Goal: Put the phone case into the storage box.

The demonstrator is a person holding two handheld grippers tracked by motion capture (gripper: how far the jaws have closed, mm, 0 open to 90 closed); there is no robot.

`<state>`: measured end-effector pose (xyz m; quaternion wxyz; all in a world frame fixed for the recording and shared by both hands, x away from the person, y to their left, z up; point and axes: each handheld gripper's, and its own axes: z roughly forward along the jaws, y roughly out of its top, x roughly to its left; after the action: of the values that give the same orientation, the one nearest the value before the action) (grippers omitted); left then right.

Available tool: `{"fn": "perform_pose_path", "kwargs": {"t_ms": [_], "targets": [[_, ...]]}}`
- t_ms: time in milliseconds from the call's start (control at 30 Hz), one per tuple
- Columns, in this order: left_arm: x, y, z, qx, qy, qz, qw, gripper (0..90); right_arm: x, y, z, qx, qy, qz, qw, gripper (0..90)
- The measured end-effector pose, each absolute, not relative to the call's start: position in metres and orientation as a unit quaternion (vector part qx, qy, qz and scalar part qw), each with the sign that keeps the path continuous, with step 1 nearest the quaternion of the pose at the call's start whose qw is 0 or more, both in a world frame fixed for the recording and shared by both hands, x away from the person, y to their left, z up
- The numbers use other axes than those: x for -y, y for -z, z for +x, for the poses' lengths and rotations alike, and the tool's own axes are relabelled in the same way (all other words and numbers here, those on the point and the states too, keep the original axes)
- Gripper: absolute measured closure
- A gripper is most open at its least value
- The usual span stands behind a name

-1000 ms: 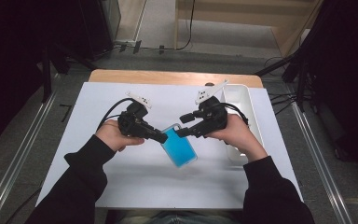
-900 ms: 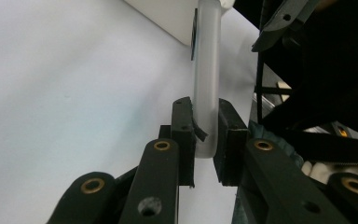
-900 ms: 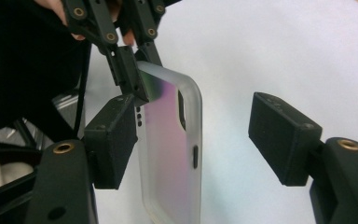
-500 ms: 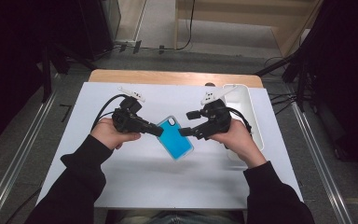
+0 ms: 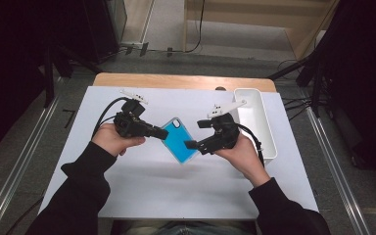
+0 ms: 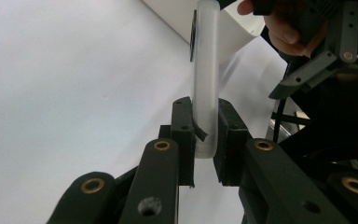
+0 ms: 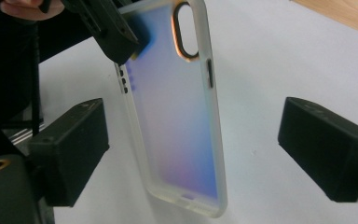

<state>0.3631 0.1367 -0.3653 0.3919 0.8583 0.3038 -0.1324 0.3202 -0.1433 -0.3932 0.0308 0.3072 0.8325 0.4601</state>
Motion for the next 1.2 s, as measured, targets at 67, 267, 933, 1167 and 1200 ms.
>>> {"fn": "perform_pose_path", "kwargs": {"t_ms": [67,267,933,1167,1200], "targets": [[-0.137,0.365,0.363,-0.309,0.132,0.857,0.392,80.1,0.141,0.396,0.318,-0.832,-0.456,0.312,0.040,1.3],[-0.138,0.364,0.363,-0.323,0.128,0.853,0.389,80.1,0.133,0.405,0.311,-0.832,-0.450,0.320,0.058,1.3],[-0.133,0.367,0.365,-0.374,0.136,0.836,0.378,80.2,0.112,0.411,0.297,-0.824,-0.443,0.325,0.138,1.4],[-0.130,0.369,0.365,-0.382,0.138,0.834,0.375,80.2,0.109,0.411,0.298,-0.819,-0.453,0.323,0.138,1.2],[-0.129,0.369,0.365,-0.384,0.140,0.832,0.375,80.2,0.108,0.412,0.298,-0.819,-0.456,0.322,0.135,0.9]]}}
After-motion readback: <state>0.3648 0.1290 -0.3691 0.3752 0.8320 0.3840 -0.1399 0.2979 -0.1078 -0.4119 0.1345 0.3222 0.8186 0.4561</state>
